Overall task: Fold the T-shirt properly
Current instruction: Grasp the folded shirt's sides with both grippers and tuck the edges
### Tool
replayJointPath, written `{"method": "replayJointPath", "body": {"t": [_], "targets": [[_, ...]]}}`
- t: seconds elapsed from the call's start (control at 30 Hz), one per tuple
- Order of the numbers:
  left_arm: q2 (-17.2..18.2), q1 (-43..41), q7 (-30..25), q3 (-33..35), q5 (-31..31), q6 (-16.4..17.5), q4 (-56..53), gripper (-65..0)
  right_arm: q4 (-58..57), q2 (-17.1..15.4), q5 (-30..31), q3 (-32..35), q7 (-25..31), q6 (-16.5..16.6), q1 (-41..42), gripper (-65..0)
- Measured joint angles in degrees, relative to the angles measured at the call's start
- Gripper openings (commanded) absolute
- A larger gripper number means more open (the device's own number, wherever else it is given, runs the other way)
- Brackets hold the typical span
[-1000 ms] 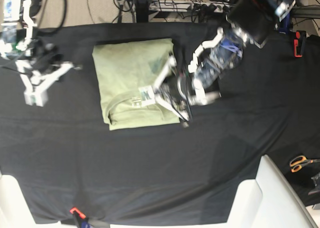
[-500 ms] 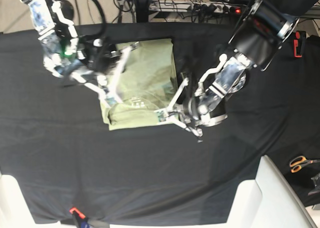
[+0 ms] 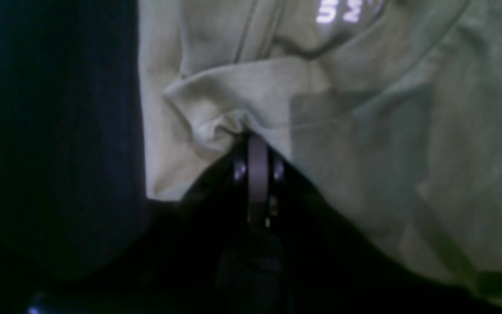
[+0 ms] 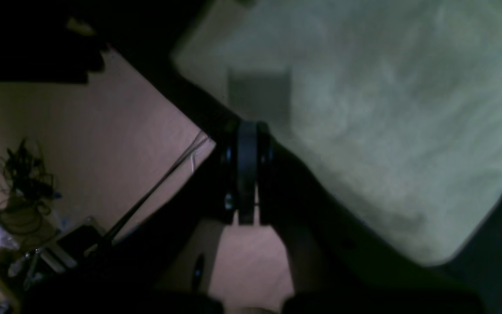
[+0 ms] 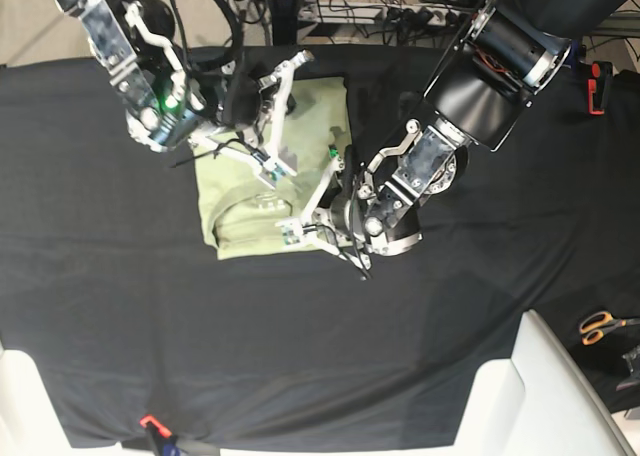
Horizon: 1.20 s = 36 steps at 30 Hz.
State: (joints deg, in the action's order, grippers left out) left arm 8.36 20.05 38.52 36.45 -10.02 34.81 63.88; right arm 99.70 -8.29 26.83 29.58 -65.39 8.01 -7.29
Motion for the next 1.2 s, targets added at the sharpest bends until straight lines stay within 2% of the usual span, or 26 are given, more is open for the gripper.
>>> {"method": "replayJointPath", "body": {"t": [0.13,0.27,0.53,0.77,0.83,0.9,0.97,1.07,1.2], "targets": [[1.20,1.77,0.04,-0.02,0.07,-1.68,-0.17,-65.0,-4.76,1.70,0.35,2.43,1.75,0.04,1.97,-64.8],[0.83,1.99,-0.02,-0.11,-0.02,-1.62,-1.29,-65.0,-9.88,2.49,0.50,5.86,4.59,0.02,3.65,-64.8],[0.74,3.48,-0.55,-0.04,0.15,-1.66,-5.33,-65.0,-17.68,2.89,0.39,6.54,9.94,-0.02,3.63,-64.8],[1.01,5.29,0.22,-0.04,0.13,-1.66,-3.32,-65.0,-17.55,3.28,0.37,6.64,9.46,-0.02,5.68,-64.8],[1.49,4.92,0.48,-0.15,0.02,-1.66,0.52,-65.0,-14.62,3.17,-0.17,6.64,5.84,-0.33,5.11,-64.8],[0.90,3.52,2.51,-2.93,0.63,-1.66,4.22,-65.0,-9.66,3.13,0.50,6.64,2.56,-0.09,4.50,-64.8],[0.46,1.97,5.29,-4.63,0.52,-1.64,6.82,-65.0,-6.43,3.78,0.96,6.58,2.05,0.00,4.68,-64.8],[-0.35,0.07,5.27,-4.79,-0.24,-1.66,7.52,-65.0,-6.51,4.39,0.57,6.38,1.68,0.00,5.01,-64.8],[-2.51,-1.01,4.94,-4.63,0.07,-1.62,3.28,-65.0,-8.94,4.37,0.33,6.38,1.31,0.00,4.87,-64.8]]}}
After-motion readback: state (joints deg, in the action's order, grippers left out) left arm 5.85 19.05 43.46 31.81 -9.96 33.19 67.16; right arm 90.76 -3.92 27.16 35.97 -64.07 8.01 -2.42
